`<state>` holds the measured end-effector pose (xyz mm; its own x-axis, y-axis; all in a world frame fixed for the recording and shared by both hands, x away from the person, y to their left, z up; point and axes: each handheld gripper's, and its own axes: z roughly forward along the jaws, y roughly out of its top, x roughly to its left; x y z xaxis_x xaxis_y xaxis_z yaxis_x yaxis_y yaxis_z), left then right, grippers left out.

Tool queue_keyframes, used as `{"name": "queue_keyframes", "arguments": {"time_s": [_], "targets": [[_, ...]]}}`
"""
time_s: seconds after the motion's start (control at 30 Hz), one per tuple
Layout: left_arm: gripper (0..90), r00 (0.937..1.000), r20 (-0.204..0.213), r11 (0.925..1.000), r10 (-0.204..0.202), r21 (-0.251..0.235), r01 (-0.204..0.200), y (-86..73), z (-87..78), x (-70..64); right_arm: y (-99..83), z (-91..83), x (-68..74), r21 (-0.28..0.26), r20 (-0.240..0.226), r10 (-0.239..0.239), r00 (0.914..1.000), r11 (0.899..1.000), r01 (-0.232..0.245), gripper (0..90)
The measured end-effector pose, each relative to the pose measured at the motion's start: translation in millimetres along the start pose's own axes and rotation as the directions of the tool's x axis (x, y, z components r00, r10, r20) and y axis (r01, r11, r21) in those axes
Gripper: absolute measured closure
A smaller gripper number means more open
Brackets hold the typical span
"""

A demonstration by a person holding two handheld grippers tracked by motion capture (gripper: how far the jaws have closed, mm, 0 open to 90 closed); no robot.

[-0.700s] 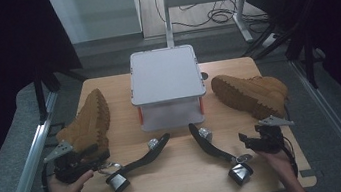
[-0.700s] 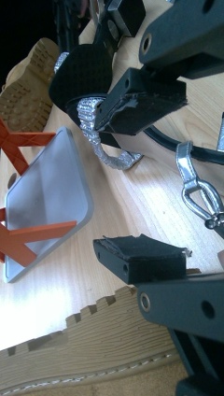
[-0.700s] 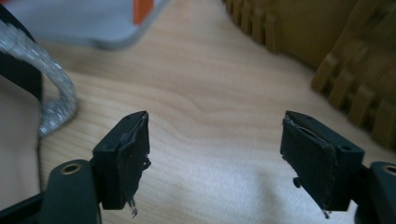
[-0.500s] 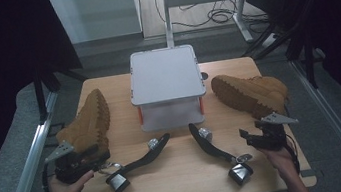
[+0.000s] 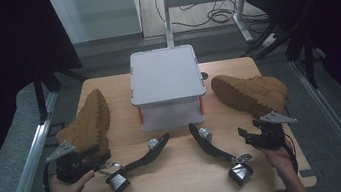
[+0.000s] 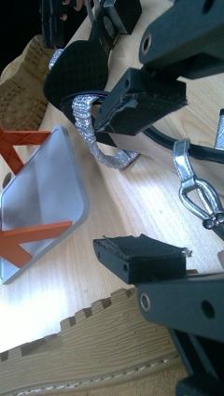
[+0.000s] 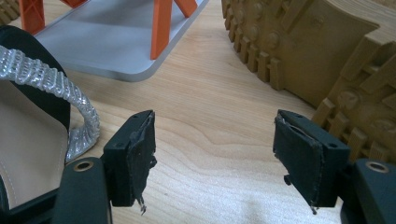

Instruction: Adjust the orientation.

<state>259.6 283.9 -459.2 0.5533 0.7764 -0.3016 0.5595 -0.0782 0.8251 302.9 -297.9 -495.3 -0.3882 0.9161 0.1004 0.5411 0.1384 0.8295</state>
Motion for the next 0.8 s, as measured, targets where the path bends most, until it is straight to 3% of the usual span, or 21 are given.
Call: {"name": "queue_keyframes", "arguments": {"time_s": [0.33,0.5,0.6,0.63,0.67,0.7,0.73,0.8], "targets": [[37.6,1.0,0.0,1.0,0.005,0.0,-0.005,1.3,0.1,-1.9,-3.1,-3.5,-2.5,0.001,-0.01,0.006,0.9999,1.0,-0.006,30.8],[41.2,0.9996,-0.005,0.9995,0.028,0.013,-0.028,6.7,1.8,-4.3,-2.8,-4.2,-2.1,0.007,-0.022,0.002,0.9998,1.0,-0.002,31.3],[55.9,0.9991,0.002,0.9987,0.043,0.027,-0.043,11.2,6.2,-6.4,-3.2,-5.4,-1.7,0.004,-0.03,-0.002,0.9996,1.0,0.002,31.4],[55.9,0.9985,0.004,0.9978,0.055,0.038,-0.055,13.6,7.9,-7.9,-3.2,-6.2,-1.4,0.005,-0.034,-0.002,0.9994,1.0,0.002,31.5],[70.6,0.9976,0.031,0.996,0.063,0.062,-0.064,18.6,9.7,-9.8,-3.4,-7.7,-0.8,0.004,-0.039,-0.005,0.9992,1.0,0.006,31.6],[75.7,0.9976,0.031,0.996,0.063,0.062,-0.064,18.6,9.7,-9.8,-3.4,-7.7,-0.8,0.004,-0.039,-0.005,0.9992,1.0,0.006,31.6],[75.7,0.996,0.041,0.9933,0.079,0.081,-0.082,22.7,10.6,-11.7,-3.5,-8.1,-0.6,0.002,-0.04,-0.007,0.9992,1.0,0.007,31.6],[85.3,0.9942,0.04,0.9886,0.1,0.109,-0.103,28.3,12.2,-14.9,-3.3,-8.7,-0.8,0.0,-0.045,-0.01,0.9989,1.0,0.01,31.9]]}}
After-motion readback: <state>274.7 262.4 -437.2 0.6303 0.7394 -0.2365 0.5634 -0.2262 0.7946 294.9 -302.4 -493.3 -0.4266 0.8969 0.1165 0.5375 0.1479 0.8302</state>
